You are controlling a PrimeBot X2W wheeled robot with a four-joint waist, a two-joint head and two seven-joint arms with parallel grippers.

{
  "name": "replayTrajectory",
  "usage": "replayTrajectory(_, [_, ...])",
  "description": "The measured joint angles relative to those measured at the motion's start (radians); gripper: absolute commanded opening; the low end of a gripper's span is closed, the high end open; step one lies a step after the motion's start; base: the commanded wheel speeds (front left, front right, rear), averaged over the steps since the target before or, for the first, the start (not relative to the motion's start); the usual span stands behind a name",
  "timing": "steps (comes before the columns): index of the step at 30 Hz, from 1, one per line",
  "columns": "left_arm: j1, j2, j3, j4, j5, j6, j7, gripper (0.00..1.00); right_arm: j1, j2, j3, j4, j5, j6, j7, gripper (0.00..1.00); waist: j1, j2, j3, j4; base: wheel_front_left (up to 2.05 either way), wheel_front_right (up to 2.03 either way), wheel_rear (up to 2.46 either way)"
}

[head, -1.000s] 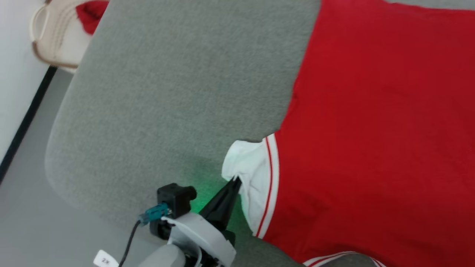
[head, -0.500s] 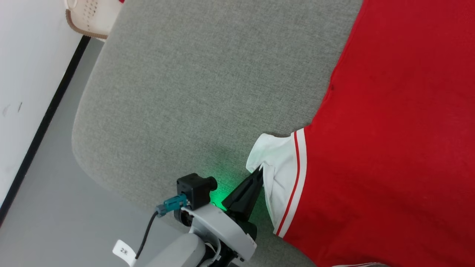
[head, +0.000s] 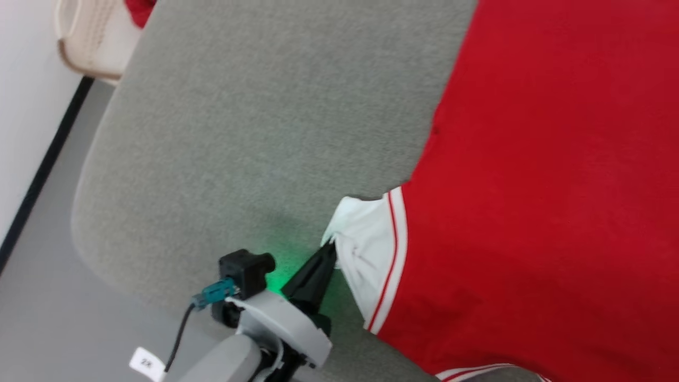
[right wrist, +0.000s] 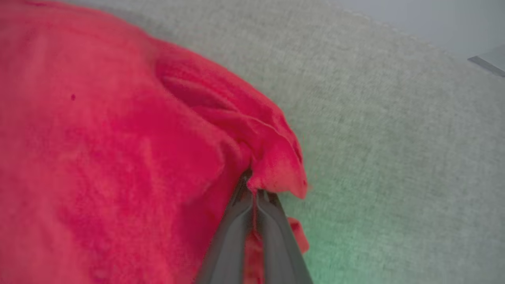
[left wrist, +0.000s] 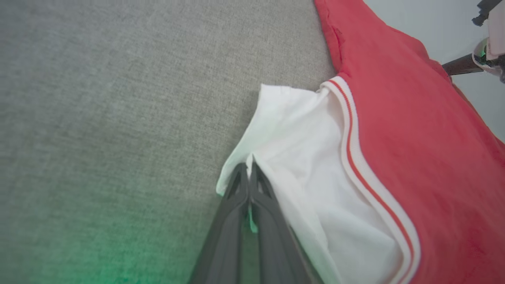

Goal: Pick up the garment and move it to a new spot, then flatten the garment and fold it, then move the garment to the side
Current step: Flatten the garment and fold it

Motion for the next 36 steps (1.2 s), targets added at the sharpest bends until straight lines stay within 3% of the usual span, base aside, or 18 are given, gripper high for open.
replayTrajectory(9, [0.059,0.082,0.038,-0.031,-0.009,0.052,0.012,0.00,0.240,-0.047,0.129,-0.261,0.205,0.001,-0.023,0.00,0.0000,0.0000,-0.085,-0.119,0.00,0.00,0.00])
replayTrajectory(19, [0.133,0.146,0.053,-0.100,-0.027,0.105,0.038,0.00,0.609,-0.073,0.045,-0.520,0.345,0.001,-0.076,0.00,0.0000,0.0000,-0.190,-0.246,0.00,0.00,0.00])
replayTrajectory(27, [0.174,0.177,0.058,-0.143,-0.036,0.131,0.055,0.00,0.927,0.015,-0.103,-0.652,0.328,0.001,-0.112,0.00,0.0000,0.0000,-0.261,-0.322,0.00,0.00,0.00])
replayTrajectory(36, [0.196,0.190,0.058,-0.161,-0.046,0.141,0.066,0.00,1.114,0.128,-0.183,-0.695,0.277,0.001,-0.138,0.00,0.0000,0.0000,-0.315,-0.377,0.00,0.00,0.00])
